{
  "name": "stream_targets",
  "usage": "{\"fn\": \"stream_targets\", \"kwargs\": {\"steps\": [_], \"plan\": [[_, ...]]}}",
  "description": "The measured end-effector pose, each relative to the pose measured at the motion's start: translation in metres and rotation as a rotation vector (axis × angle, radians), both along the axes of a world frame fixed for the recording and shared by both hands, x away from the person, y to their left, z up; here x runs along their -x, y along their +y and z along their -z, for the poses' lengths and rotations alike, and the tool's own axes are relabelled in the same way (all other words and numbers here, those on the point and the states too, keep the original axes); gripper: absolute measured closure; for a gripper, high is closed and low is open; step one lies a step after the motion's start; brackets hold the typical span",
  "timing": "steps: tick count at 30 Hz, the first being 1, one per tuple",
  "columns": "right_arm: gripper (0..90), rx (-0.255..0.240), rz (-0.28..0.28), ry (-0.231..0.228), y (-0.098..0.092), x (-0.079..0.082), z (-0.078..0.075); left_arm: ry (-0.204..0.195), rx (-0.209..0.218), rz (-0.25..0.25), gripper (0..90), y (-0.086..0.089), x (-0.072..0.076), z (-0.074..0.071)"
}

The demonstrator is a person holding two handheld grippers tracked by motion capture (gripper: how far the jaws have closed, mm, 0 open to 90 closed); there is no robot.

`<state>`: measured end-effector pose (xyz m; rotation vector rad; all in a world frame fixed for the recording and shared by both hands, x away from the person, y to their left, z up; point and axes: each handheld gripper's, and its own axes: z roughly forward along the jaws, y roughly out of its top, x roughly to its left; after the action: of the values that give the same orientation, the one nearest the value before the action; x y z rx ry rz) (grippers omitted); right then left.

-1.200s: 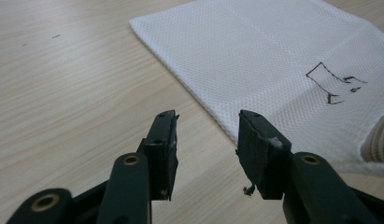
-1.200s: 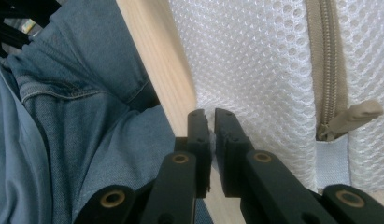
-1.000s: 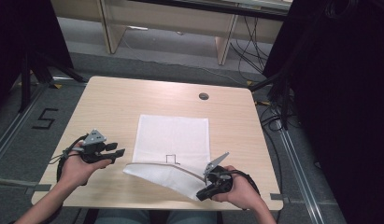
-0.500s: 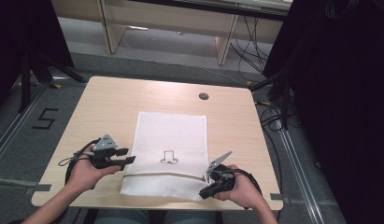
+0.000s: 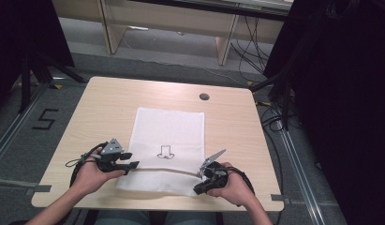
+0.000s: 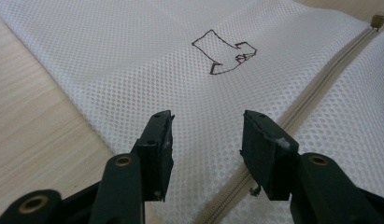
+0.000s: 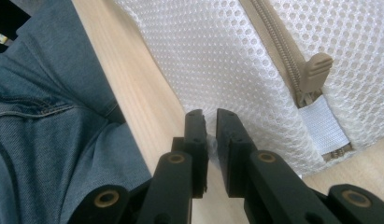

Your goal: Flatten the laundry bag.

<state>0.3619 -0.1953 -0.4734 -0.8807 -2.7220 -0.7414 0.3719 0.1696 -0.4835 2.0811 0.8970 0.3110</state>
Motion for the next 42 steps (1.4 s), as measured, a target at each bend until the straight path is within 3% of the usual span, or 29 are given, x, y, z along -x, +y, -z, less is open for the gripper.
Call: {"fn": "stream_targets", "kwargs": {"steps": [5, 7, 9, 15, 18, 22, 23, 27, 30, 31, 35, 36, 42], "plan": [[81.7, -0.010, 0.019, -0.041, 0.002, -0.003, -0.001, 0.022, -0.015, 0.002, 52.1, -0.003, -0.001, 0.004], [81.3, -0.010, 0.027, -0.062, 0.000, -0.005, -0.002, 0.012, -0.035, 0.016, 52.0, -0.003, -0.002, 0.005], [79.3, -0.025, 0.035, -0.056, -0.001, -0.006, -0.002, 0.023, -0.027, 0.014, 51.9, -0.005, -0.001, 0.006], [73.7, -0.045, 0.151, -0.142, -0.012, -0.004, -0.011, 0.028, -0.043, 0.036, 53.1, -0.003, 0.000, 0.006], [77.7, -0.028, 0.219, -0.179, -0.019, -0.005, -0.012, 0.034, -0.038, 0.037, 57.1, -0.004, 0.003, 0.006], [89.4, 0.005, 0.277, -0.173, -0.024, -0.008, -0.012, 0.052, -0.048, 0.056, 66.2, -0.006, 0.006, 0.004], [90.0, 0.012, 0.292, -0.152, -0.022, -0.008, -0.013, 0.052, -0.048, 0.056, 68.0, -0.006, 0.006, 0.004], [90.0, 0.025, 0.262, -0.166, -0.014, -0.013, -0.008, 0.066, -0.078, 0.069, 69.9, -0.010, 0.006, 0.008], [90.0, 0.069, 0.300, -0.157, -0.007, -0.016, -0.006, 0.071, -0.095, 0.069, 70.4, -0.010, 0.005, 0.011], [90.0, 0.065, 0.288, -0.178, -0.008, -0.020, -0.004, 0.079, -0.094, 0.070, 70.5, -0.010, 0.005, 0.012], [90.0, 0.073, 0.296, -0.154, -0.008, -0.025, 0.002, 0.076, -0.118, 0.074, 70.7, -0.009, 0.003, 0.014], [90.0, 0.087, 0.323, -0.106, -0.006, -0.025, 0.003, 0.091, -0.128, 0.077, 70.7, -0.009, 0.003, 0.016], [88.9, 0.094, 0.309, -0.117, -0.004, -0.029, 0.008, 0.100, -0.145, 0.066, 70.5, -0.008, 0.001, 0.018]]}}
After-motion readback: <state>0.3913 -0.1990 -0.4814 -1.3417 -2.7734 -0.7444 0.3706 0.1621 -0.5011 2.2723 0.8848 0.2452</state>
